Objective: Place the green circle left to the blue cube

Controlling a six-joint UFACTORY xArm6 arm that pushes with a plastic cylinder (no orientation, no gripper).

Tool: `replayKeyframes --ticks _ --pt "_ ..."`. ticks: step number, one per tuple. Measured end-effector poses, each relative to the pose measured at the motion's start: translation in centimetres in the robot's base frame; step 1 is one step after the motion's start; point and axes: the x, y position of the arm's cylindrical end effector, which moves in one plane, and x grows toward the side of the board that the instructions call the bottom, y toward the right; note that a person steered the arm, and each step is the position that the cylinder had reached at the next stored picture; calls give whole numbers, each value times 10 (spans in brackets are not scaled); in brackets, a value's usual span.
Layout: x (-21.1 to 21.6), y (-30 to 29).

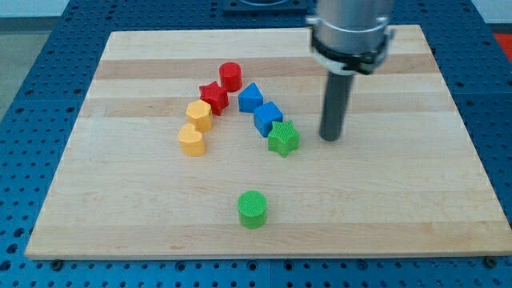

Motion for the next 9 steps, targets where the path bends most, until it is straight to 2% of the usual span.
replayKeyframes --ticks 1,2,4,7,9 --pt "71 13" --pt "163 -18" --pt "165 -54" --pt "156 -150" --pt "58 -202"
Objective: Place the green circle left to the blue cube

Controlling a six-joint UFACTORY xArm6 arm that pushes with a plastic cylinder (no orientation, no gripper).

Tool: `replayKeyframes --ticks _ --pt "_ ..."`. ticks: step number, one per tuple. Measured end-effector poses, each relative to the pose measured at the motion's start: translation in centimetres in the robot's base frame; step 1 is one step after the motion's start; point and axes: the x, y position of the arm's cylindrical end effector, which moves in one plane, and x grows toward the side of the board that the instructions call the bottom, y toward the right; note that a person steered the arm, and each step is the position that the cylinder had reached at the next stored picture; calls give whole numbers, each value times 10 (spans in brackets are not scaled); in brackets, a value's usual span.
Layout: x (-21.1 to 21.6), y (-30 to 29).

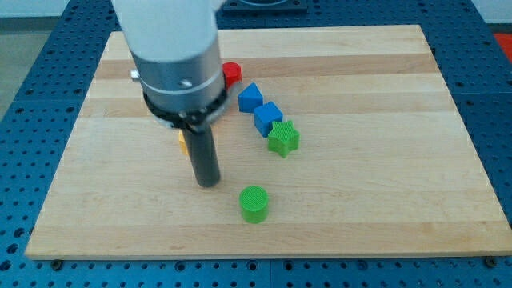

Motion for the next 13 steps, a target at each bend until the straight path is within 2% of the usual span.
replayKeyframes --ticks 1,3,4,5,6,8,10,11,13 --pt "-8 -18" --pt "105 -24" --pt "105 1" --pt "93 98" --pt "91 127" --pt "91 122" --pt "89 78" --pt "58 64" --pt "-45 60"
